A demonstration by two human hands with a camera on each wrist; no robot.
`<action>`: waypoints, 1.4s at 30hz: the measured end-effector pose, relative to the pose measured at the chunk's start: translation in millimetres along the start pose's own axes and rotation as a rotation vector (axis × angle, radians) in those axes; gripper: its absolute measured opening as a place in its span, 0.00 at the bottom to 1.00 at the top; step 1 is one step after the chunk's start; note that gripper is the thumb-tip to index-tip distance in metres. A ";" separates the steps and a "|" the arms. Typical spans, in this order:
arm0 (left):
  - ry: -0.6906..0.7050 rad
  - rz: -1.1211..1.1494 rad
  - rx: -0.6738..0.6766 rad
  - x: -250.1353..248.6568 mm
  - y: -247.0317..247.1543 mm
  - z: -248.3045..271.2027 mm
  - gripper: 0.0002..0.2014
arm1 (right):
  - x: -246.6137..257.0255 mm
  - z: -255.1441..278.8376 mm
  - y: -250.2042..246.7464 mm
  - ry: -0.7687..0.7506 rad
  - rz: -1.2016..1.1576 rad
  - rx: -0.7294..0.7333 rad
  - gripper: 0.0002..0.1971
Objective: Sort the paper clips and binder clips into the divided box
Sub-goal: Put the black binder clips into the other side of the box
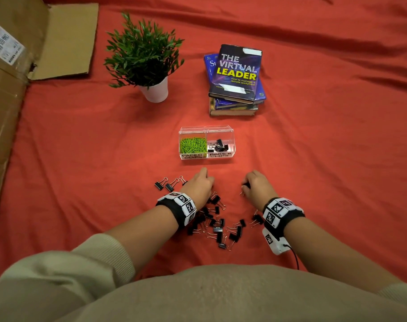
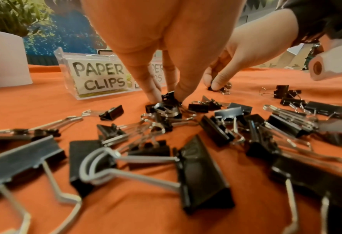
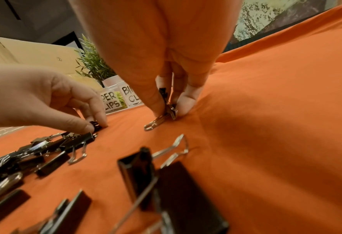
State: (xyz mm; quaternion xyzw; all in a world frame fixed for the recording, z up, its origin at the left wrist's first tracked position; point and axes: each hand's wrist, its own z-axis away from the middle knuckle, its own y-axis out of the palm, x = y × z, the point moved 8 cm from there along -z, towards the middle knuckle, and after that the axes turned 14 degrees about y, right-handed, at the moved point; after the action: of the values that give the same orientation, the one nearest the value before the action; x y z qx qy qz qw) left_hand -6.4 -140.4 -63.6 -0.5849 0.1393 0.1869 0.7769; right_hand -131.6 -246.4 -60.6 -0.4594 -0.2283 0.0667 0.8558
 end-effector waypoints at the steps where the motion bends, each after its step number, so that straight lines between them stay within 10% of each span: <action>1: 0.000 -0.006 0.013 -0.2 0.6 -1.0 0.04 | 0.3 -0.3 0.7 -0.005 -0.013 0.007 0.06; 9: 0.034 -0.046 0.067 -3.6 -4.7 -5.3 0.08 | -2.7 11.9 0.9 -0.119 0.006 0.057 0.17; 18: 0.199 0.046 -0.205 -22.8 -70.6 -35.9 0.09 | -4.6 12.3 2.4 -0.082 0.064 0.112 0.13; 27: 0.103 -0.026 -0.147 -0.3 -95.5 -70.3 0.10 | 46.7 -37.2 -66.0 0.094 -0.496 0.044 0.14; 33: -0.007 0.080 -0.348 12.6 -86.6 -18.3 0.13 | 100.2 -58.7 -82.4 -0.074 -0.107 -0.089 0.13; 42: 0.084 0.130 0.017 17.6 -9.0 32.9 0.24 | 119.8 -36.0 -56.8 -0.253 0.102 -0.131 0.17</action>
State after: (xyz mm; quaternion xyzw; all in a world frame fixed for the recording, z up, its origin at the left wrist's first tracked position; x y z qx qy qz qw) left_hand 13.3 -108.8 -54.4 -0.5753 0.2110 0.2110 0.7615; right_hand -14.5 -267.1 8.2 -0.5133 -0.3145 0.1521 0.7839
